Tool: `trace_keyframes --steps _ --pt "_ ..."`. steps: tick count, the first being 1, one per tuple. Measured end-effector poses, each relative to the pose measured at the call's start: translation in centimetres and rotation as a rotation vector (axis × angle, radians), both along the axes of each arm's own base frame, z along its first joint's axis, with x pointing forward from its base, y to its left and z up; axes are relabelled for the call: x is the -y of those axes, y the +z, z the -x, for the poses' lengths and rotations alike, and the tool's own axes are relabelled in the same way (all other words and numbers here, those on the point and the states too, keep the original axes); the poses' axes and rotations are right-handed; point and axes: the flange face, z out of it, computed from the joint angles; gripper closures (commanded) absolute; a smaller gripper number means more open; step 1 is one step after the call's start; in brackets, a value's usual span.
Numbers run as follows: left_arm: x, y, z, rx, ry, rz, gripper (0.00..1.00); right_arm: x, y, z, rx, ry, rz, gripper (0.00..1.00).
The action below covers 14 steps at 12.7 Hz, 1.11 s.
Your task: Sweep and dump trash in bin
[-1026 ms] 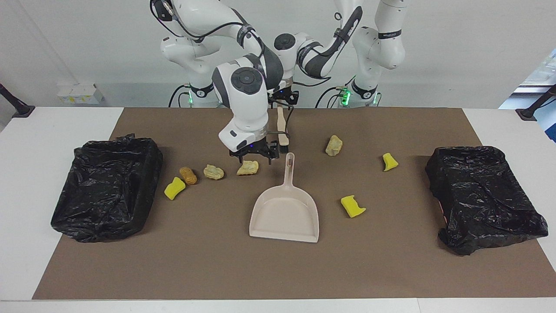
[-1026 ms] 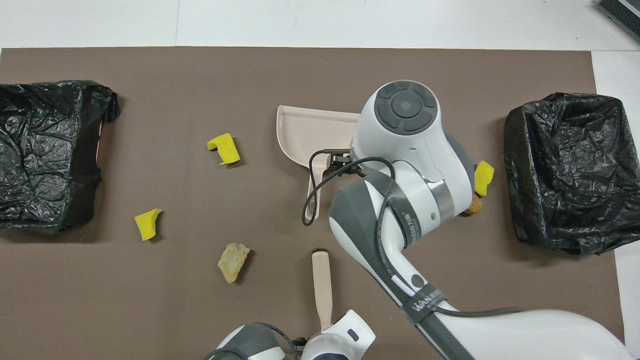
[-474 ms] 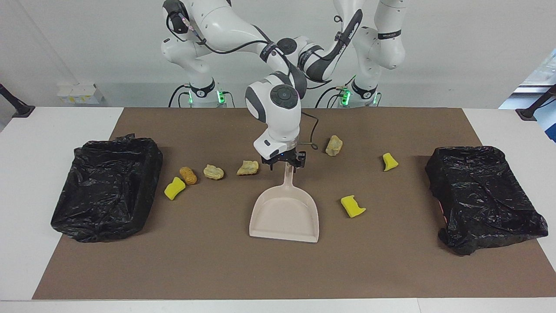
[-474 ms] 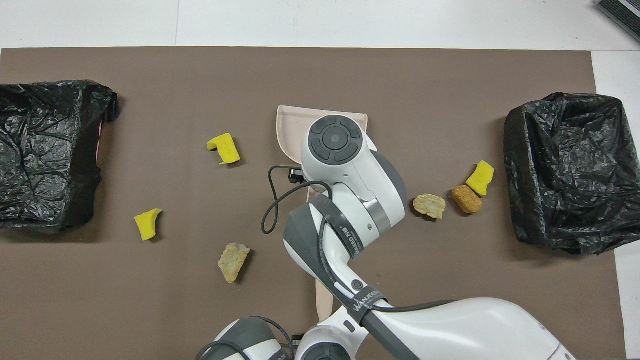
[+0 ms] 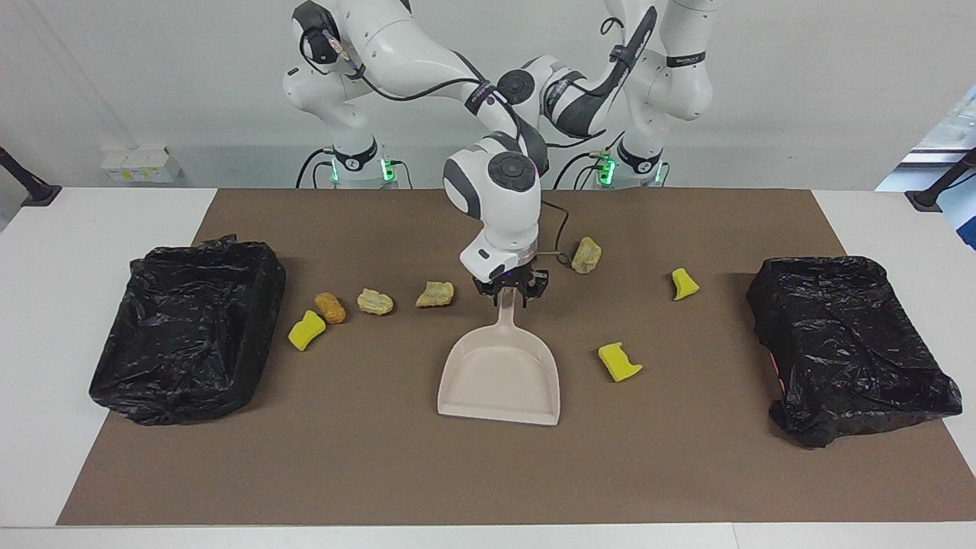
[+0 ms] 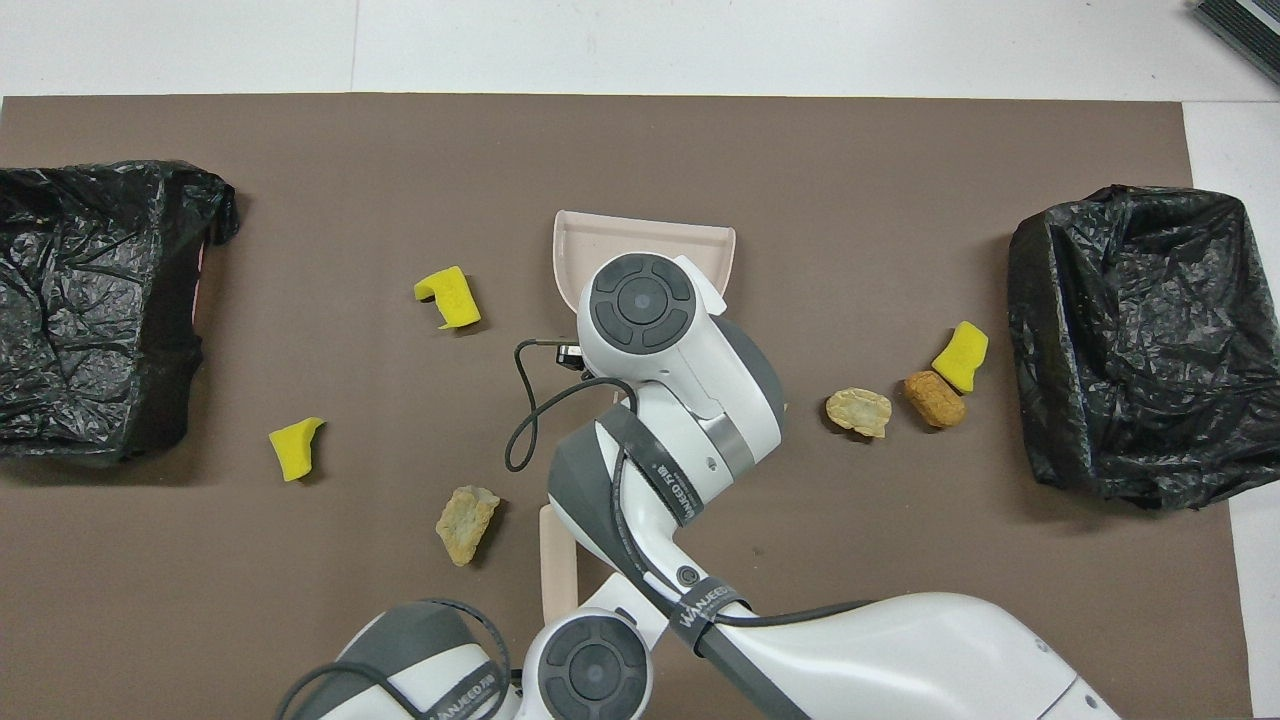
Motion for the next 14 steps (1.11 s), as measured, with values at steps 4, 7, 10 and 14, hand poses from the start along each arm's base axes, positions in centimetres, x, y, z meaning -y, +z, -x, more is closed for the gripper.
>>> trace_keyframes --steps 4,7,10,14 --pt "-7.9 0.9 -7.3 0.052 0.142 -0.097 1.00 -0.1 -0.6 0.4 -0.007 0.006 0.009 0.26" --pt "-14.3 0.9 -11.8 0.095 0.247 -0.161 1.00 0.2 -0.7 0.3 0.015 0.033 0.055 0.33" --pt "-20.6 0.9 -14.9 0.127 0.341 -0.229 1.00 0.4 -1.1 0.5 0.011 0.043 0.080 0.57" --pt "-28.4 0.5 -17.3 0.116 0.504 -0.259 1.00 -0.6 -1.5 1.8 -0.001 0.069 0.082 1.00"
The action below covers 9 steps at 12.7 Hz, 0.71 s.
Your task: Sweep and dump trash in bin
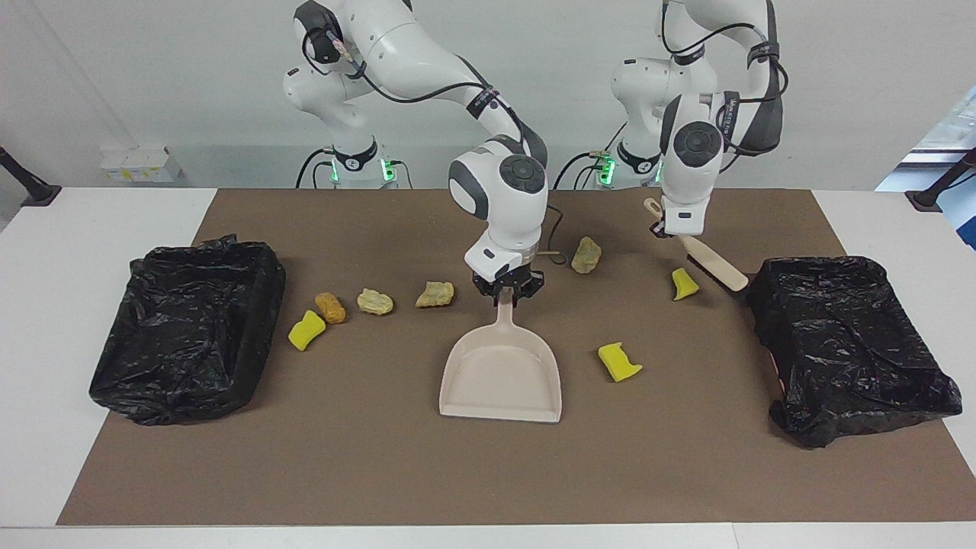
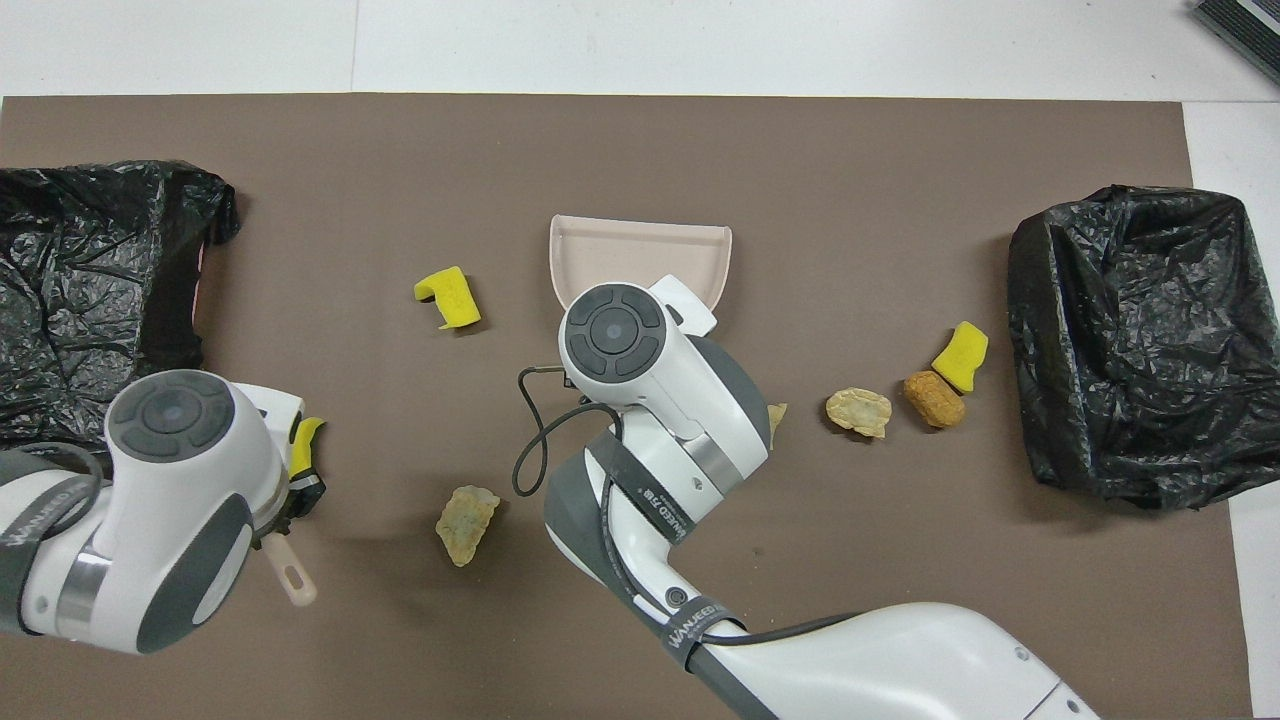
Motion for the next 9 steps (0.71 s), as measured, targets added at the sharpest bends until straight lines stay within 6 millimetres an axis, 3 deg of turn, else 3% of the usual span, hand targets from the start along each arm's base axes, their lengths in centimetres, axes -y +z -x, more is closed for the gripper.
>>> trace_keyframes --steps 2,4,6,9 --pt "-1.9 -0.4 -0.3 0.004 0.041 0.003 1.00 -0.5 0.3 0.4 0.004 0.024 0.001 1.00" --pt "-1.7 -0.9 -0.1 0.001 0.032 0.004 1.00 0.0 1.8 0.2 0.019 0.114 -0.006 1.00" --pt "-0.3 -1.5 0.2 -0.011 -0.037 0.017 1.00 2.2 4.8 -0.3 0.015 0.249 0.009 1.00" --pt "2.2 -2.0 0.5 -0.054 -0.200 0.125 1.00 7.7 9.1 -1.2 -0.050 0.503 0.052 1.00"
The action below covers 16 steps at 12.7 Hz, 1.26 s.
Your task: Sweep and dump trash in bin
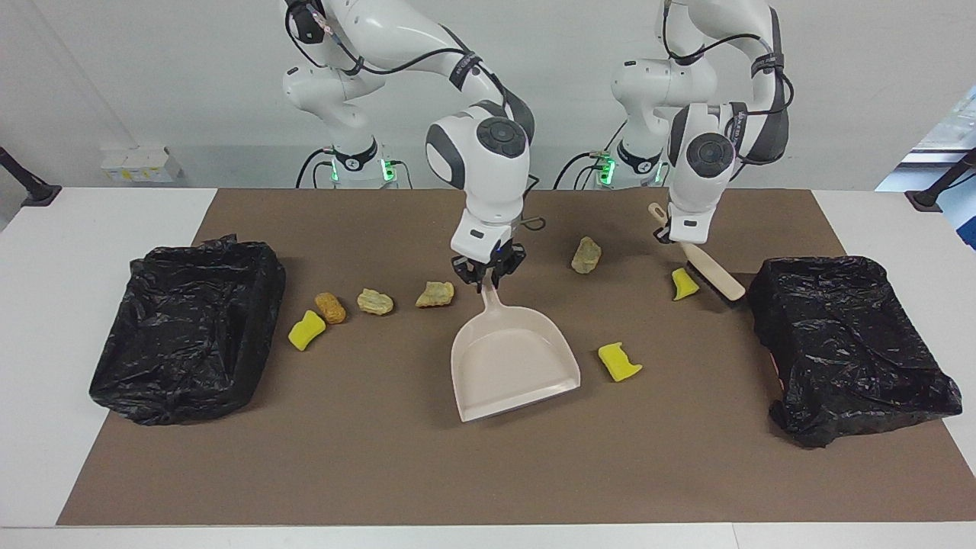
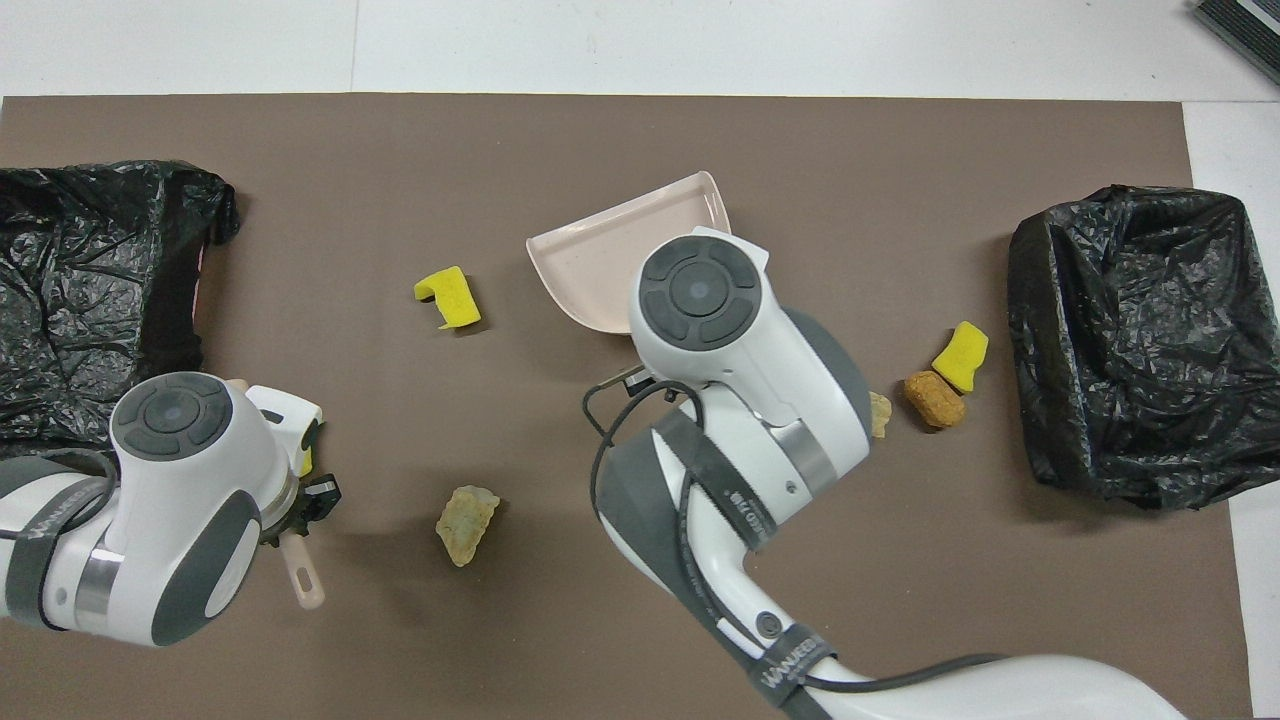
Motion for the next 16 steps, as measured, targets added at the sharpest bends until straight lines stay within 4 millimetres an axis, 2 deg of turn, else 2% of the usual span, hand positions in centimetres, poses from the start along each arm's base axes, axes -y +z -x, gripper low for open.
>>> trace_keyframes --steps 3,4,7,9,10,12,14,16 --pt "1.9 -0.2 0.4 -0.063 -0.205 0.166 1.00 6.1 2.0 -1.0 -0.096 0.336 0.028 1.00" --pt "2.5 -0.1 0.5 -0.075 -0.292 0.203 1.00 7.2 2.0 -1.2 -0.121 0.430 0.030 1.00" --pt "5.5 0.3 0.8 -0.076 -0.519 0.289 1.00 8.3 0.6 -0.9 -0.171 0.692 0.049 1.00" --pt "7.9 1.0 0.8 -0.069 -0.594 0.299 1.00 8.3 -0.7 0.2 -0.169 0.819 0.067 1.00" --pt "8.4 1.5 0.3 -0.056 -0.606 0.302 1.00 8.3 -1.3 0.9 -0.172 0.873 0.085 1.00" --pt "8.4 3.2 -2.5 -0.012 -0.609 0.315 1.00 8.1 -2.0 2.2 -0.191 0.972 0.142 1.00" --pt "7.6 4.6 -6.5 0.029 -0.617 0.321 1.00 6.3 -2.9 3.6 -0.206 1.046 0.190 1.00" --pt "6.6 4.9 -9.8 0.043 -0.656 0.288 1.00 4.5 -4.1 4.9 -0.208 1.096 0.204 1.00"
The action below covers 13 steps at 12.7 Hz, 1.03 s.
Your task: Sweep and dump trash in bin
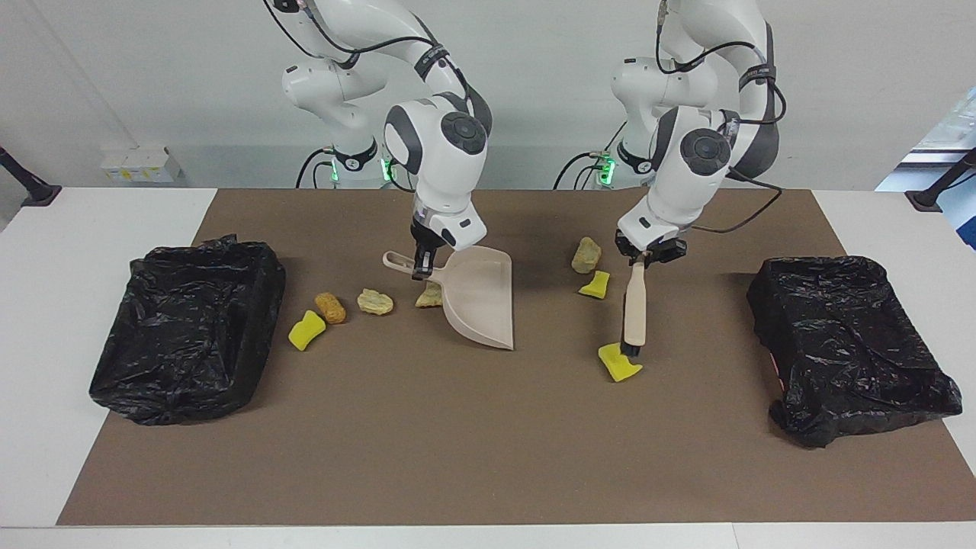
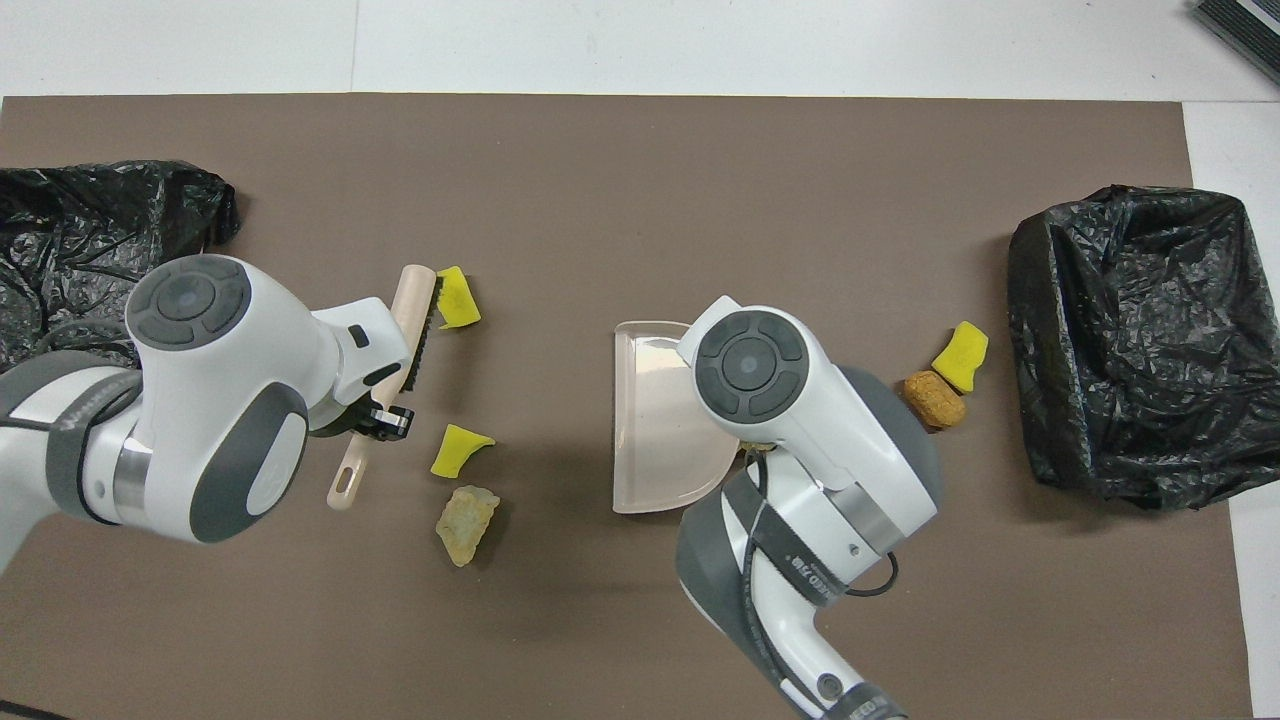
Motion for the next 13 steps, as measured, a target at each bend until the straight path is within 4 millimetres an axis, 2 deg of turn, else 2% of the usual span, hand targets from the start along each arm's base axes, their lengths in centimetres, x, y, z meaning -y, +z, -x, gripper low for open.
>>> trace_keyframes --steps 3,5,6,8,13 --pt "-1.0 -0.8 -5.1 0.038 -0.070 -0.069 1.00 -0.8 -0.5 0.4 0.020 0.027 -0.012 1.00" --pt "-2.9 -1.9 -8.3 0.043 -0.113 -0.089 1.00 -0.8 -1.2 0.4 0.035 0.036 -0.029 1.00" --pt "-4.0 -2.3 -9.2 0.039 -0.168 -0.099 1.00 -0.8 -1.6 0.4 0.041 0.040 -0.037 1.00" --pt "-4.7 -2.8 -9.7 0.028 -0.256 -0.099 1.00 -0.7 -2.1 0.5 0.046 0.042 -0.043 1.00" --pt "-3.1 -4.8 -8.4 -0.014 -0.417 -0.080 1.00 -0.7 -2.4 0.5 0.049 0.045 -0.048 1.00"
